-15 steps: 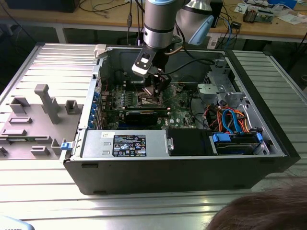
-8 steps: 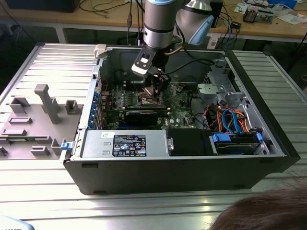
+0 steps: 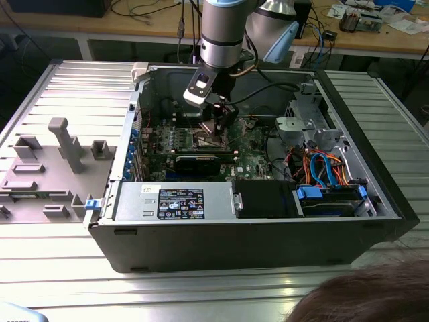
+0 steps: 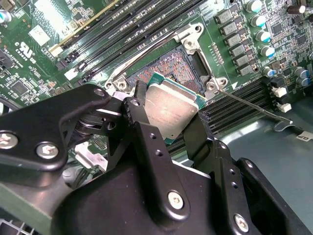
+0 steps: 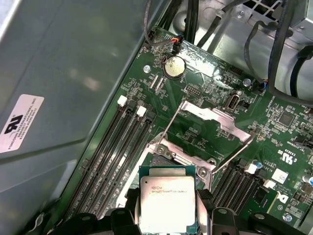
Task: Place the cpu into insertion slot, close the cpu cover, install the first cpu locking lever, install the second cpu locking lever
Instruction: 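Install the second cpu locking lever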
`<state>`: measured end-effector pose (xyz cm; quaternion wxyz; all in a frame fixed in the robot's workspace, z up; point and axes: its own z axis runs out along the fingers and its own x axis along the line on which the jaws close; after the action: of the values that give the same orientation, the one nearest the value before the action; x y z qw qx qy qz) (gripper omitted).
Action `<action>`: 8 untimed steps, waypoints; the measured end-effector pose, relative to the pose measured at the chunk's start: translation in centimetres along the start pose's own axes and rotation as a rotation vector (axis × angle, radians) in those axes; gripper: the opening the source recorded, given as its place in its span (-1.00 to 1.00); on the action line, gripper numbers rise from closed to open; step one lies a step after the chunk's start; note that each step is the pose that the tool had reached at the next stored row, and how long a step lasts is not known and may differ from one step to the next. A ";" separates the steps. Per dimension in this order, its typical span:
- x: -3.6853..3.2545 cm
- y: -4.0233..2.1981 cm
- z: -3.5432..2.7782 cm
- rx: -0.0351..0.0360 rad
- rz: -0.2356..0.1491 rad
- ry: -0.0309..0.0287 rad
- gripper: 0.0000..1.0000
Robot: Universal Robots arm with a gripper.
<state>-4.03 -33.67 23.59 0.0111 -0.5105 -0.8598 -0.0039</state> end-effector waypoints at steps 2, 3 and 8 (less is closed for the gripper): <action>0.00 0.00 0.00 0.0000 0.003 0.0000 0.09; 0.00 0.00 0.00 -0.0001 0.005 0.0000 0.09; 0.00 0.00 0.01 -0.0002 0.013 0.0000 0.09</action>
<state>-4.03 -33.67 23.58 0.0110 -0.5160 -0.8565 -0.0039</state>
